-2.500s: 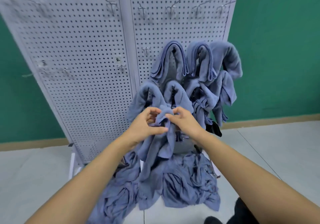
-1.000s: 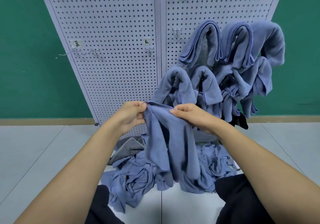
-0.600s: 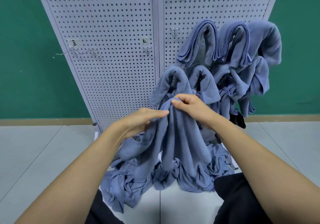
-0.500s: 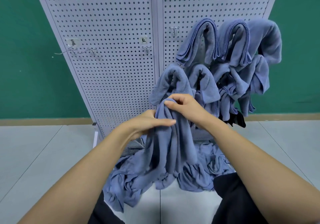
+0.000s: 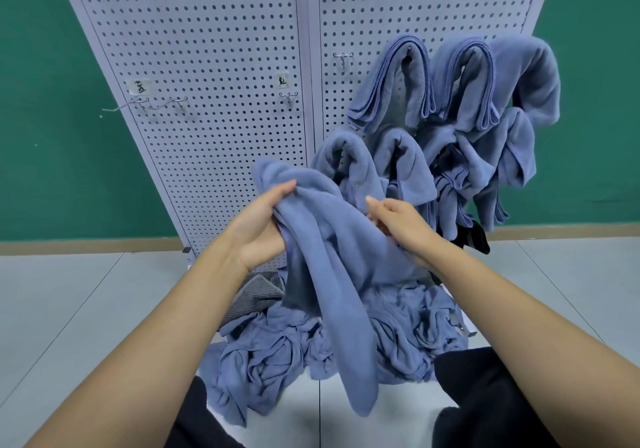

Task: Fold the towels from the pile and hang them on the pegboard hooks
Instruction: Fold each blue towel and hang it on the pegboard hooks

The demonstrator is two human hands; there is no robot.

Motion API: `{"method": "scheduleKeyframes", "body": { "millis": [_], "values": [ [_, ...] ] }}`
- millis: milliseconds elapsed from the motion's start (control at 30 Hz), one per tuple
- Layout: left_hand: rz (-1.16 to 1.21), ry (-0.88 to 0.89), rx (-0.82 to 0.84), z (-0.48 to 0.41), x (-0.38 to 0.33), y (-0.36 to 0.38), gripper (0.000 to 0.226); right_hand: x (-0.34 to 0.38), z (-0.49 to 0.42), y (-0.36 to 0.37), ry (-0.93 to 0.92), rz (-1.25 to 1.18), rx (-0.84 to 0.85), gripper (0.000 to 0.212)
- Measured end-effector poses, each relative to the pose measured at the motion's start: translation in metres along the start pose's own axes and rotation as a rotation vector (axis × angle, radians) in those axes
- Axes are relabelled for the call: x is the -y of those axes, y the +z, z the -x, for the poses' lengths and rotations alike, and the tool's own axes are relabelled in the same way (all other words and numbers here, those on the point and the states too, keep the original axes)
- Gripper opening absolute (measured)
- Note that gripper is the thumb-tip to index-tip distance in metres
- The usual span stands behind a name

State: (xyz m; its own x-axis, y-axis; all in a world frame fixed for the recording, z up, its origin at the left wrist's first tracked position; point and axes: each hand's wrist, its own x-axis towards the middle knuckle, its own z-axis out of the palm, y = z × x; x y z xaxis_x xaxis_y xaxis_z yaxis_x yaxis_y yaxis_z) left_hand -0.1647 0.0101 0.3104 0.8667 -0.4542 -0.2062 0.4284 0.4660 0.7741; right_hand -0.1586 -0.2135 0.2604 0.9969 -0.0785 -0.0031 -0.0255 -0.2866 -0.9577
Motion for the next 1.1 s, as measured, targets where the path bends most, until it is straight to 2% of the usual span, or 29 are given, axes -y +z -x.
{"method": "scheduleKeyframes", "body": {
  "millis": [100, 233, 300, 333, 433, 467, 533, 633, 700, 733, 800, 833, 867, 900, 967, 1000, 1100],
  "values": [
    [0.081, 0.085, 0.04, 0.003, -0.003, 0.007, 0.032, -0.006, 0.01, -0.001, 0.214, 0.04, 0.062, 0.061],
    [0.162, 0.165, 0.043, 0.003, -0.005, 0.014, 0.041, -0.012, 0.018, 0.013, 0.46, -0.328, 0.25, 0.06],
    [0.212, 0.193, 0.051, 0.003, -0.007, 0.016, 0.038, -0.013, 0.018, 0.02, 0.514, -0.427, 0.312, 0.064],
    [0.233, 0.207, 0.056, 0.004, -0.009, 0.016, 0.036, -0.012, 0.018, 0.023, 0.517, -0.441, 0.323, 0.059],
    [0.247, 0.224, 0.05, 0.005, -0.013, 0.012, 0.036, -0.004, 0.018, 0.032, 0.422, -0.551, 0.299, 0.019],
    [0.24, 0.224, 0.042, 0.005, -0.014, 0.011, 0.036, 0.0, 0.017, 0.033, 0.381, -0.583, 0.255, 0.014],
    [0.212, 0.243, 0.005, 0.006, -0.015, 0.008, 0.035, 0.005, 0.012, 0.028, 0.276, -0.459, 0.162, 0.015],
    [0.17, 0.276, -0.064, 0.008, -0.015, 0.004, 0.034, 0.007, 0.003, 0.008, 0.033, 0.133, 0.004, 0.043],
    [0.156, 0.274, -0.098, 0.01, -0.014, 0.002, 0.033, 0.005, -0.001, -0.004, -0.059, 0.342, -0.122, 0.055],
    [0.156, 0.27, -0.108, 0.01, -0.014, 0.001, 0.033, 0.006, -0.002, -0.007, -0.074, 0.313, -0.188, 0.056],
    [0.167, 0.261, -0.117, 0.011, -0.013, 0.001, 0.033, 0.013, -0.002, -0.011, -0.02, -0.038, -0.278, 0.043],
    [0.173, 0.256, -0.116, 0.011, -0.012, 0.001, 0.034, 0.016, -0.002, -0.012, 0.05, -0.308, -0.207, 0.037],
    [0.179, 0.249, -0.113, 0.01, -0.012, 0.001, 0.035, 0.019, -0.001, -0.015, 0.099, -0.548, -0.056, 0.048],
    [0.187, 0.242, -0.106, 0.01, -0.012, 0.001, 0.036, 0.021, 0.0, -0.016, 0.115, -0.67, 0.124, 0.061],
    [0.207, 0.232, -0.094, 0.01, -0.011, 0.001, 0.037, 0.021, 0.008, -0.011, 0.13, -0.647, 0.367, 0.067],
    [0.213, 0.233, -0.095, 0.009, -0.012, 0.001, 0.036, 0.02, 0.01, -0.008, 0.15, -0.593, 0.401, 0.062],
    [0.159, 0.275, -0.139, 0.007, -0.015, -0.005, 0.031, 0.019, 0.01, -0.008, 0.174, -0.534, 0.32, 0.046]
  ]
}}
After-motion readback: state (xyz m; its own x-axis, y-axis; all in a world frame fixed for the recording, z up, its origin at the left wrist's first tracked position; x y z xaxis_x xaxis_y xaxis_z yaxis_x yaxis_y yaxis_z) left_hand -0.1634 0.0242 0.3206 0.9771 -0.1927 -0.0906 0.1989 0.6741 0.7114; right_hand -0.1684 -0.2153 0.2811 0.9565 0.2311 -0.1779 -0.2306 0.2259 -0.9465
